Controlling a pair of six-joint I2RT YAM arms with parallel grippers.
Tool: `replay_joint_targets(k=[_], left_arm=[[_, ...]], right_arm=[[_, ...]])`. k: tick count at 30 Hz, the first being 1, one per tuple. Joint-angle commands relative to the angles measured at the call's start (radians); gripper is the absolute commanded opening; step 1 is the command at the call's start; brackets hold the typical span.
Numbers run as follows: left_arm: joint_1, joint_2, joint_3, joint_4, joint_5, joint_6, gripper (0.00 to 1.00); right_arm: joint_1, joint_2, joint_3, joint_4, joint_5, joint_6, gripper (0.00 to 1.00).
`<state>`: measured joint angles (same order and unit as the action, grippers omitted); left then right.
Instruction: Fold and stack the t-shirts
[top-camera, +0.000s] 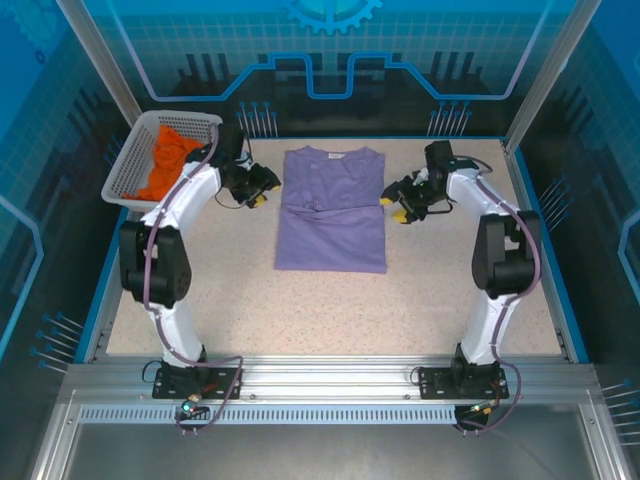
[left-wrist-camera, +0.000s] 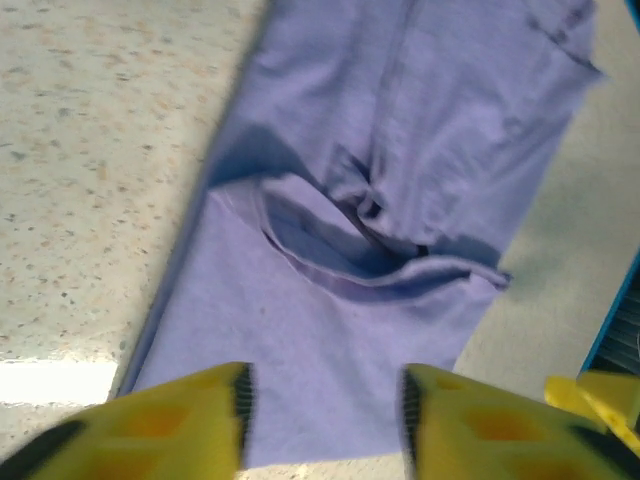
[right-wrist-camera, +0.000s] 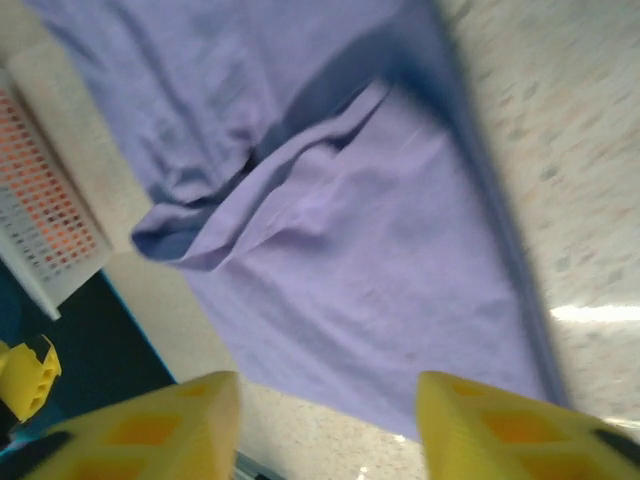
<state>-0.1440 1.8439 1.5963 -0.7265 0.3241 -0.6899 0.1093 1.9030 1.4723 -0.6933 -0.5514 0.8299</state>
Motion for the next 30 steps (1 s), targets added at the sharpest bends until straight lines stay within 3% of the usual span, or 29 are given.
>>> replay_joint_targets(k=[1, 4, 8, 15, 30], left_arm=[[-0.079, -0.014, -0.118, 0.119, 0.128, 0.02, 0.27], [-0.129, 0.005, -0.208, 0.247, 0.248, -0.019, 0.17], [-0.192, 0.071, -0.232, 0.256, 0.256, 0.032, 0.17], [-0.177, 0.105, -0.412, 0.257, 0.162, 0.072, 0.19], [-0.159, -0.111, -0.747, 0.079, 0.084, 0.141, 0.23]], right_arm=[[0.081, -0.027, -0.127, 0.112, -0.064, -0.009, 0.38], [0.137, -0.01, -0.201, 0.162, -0.067, 0.004, 0.25], [0.188, 0.027, -0.247, 0.18, -0.034, 0.002, 0.22], [0.222, 0.074, -0.329, 0.129, 0.026, -0.071, 0.2], [0.259, 0.012, -0.635, 0.119, 0.067, -0.22, 0.19]])
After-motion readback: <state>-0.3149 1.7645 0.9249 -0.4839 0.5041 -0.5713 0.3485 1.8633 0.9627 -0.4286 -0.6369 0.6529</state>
